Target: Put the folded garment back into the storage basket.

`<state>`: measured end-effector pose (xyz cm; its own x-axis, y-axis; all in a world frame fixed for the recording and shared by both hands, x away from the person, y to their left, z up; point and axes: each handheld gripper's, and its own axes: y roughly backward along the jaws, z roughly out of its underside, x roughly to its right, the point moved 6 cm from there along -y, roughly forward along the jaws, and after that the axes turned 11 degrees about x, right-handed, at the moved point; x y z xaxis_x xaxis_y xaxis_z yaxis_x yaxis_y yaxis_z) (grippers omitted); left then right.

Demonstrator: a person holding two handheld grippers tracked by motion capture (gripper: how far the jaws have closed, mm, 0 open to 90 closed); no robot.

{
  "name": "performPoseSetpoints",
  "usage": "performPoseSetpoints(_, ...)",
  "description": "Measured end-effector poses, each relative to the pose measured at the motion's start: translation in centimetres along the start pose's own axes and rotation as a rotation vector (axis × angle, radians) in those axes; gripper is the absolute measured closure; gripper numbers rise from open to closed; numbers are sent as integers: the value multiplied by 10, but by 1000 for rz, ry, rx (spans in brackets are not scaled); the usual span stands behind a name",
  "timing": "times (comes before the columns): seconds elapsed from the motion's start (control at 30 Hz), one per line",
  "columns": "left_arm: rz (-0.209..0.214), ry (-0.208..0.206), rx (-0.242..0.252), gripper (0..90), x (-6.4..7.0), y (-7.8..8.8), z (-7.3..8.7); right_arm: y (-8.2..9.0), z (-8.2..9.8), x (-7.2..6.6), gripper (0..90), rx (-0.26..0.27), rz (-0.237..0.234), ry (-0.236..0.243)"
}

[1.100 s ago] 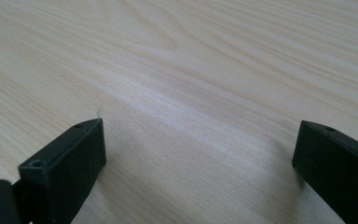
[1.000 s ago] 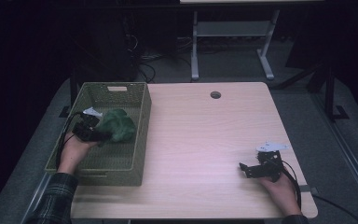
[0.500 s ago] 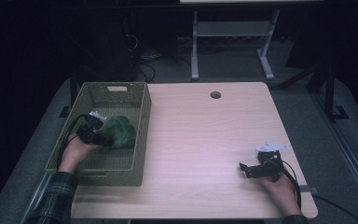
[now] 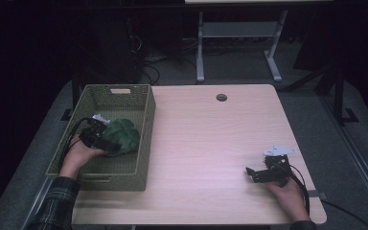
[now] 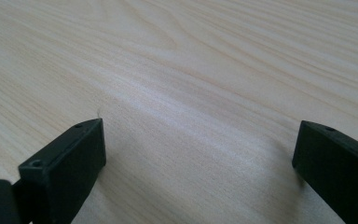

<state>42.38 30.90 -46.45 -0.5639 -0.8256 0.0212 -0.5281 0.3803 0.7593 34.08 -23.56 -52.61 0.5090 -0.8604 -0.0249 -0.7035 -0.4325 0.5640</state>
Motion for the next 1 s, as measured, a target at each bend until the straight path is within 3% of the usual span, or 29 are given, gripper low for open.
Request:
performPoseSetpoints(0.57, -40, 4, 134, 133, 2, 30, -17, 0, 0, 0, 23, 0, 0, 0)
performPoseSetpoints(0.77, -28, -5, 188, 134, 16, 42, -31, 0, 0, 0, 23, 0, 2, -1)
performPoseSetpoints(1.0, -1, -25, 255, 134, 41, 51, -53, 0, 0, 0, 23, 0, 2, -3)
